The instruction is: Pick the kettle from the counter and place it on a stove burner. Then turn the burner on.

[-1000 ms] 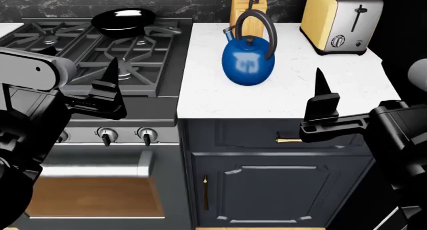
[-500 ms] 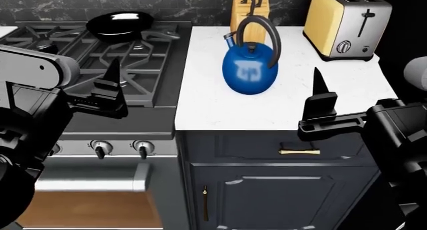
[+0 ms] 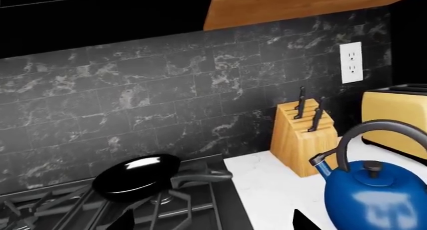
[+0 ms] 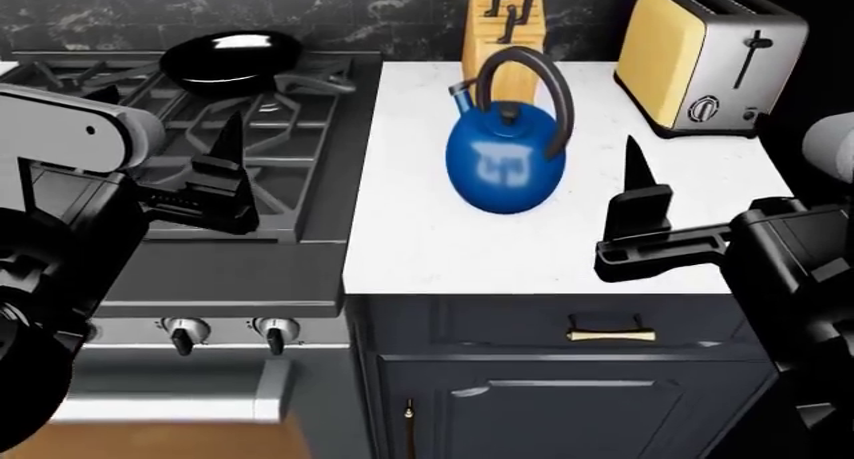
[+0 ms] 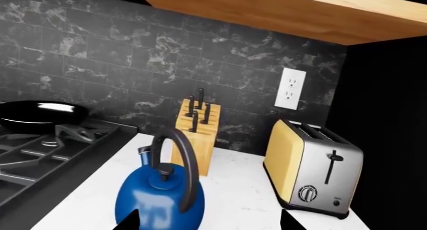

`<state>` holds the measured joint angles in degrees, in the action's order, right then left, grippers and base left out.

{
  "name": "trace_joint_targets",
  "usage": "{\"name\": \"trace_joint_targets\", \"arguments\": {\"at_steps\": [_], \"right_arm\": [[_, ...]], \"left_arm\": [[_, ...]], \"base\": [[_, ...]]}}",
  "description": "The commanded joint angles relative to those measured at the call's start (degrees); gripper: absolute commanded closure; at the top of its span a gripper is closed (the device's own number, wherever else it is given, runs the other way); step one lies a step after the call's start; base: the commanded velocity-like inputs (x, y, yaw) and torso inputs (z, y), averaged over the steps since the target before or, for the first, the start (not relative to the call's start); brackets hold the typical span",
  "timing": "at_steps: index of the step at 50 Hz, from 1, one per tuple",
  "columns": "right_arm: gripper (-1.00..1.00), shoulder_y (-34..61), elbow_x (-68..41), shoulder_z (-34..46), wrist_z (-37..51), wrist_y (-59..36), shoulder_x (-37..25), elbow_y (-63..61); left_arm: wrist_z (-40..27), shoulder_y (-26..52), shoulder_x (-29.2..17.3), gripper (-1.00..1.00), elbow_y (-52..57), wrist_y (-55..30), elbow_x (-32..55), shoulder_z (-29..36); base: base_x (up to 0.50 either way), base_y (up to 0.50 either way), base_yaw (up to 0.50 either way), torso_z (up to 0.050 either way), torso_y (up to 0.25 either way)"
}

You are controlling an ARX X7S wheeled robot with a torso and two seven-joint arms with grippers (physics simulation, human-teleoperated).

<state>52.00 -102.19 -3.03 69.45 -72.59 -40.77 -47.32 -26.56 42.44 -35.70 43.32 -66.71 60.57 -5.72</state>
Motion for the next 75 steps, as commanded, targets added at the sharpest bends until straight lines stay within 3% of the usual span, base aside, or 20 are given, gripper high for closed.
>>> {"name": "trace_joint_targets", "arguments": {"at_steps": [1, 75], "right_arm": [[-1.0, -0.2, -0.1, 0.2, 0.0, 0.5, -0.6, -0.1], [-1.0, -2.5, 3.7, 0.7, -3.7, 2.3, -2.2, -0.9]], "left_arm": [[-0.4, 0.6, -0.1, -1.0, -0.2, -0.1, 0.5, 0.3], [-0.3, -0.5, -0.9, -1.0, -1.5, 3.0, -0.9, 3.3]], "base": [[0.17, 0.0, 0.0, 0.0, 0.0], [0.16, 0.0, 0.0, 0.0, 0.0]]}}
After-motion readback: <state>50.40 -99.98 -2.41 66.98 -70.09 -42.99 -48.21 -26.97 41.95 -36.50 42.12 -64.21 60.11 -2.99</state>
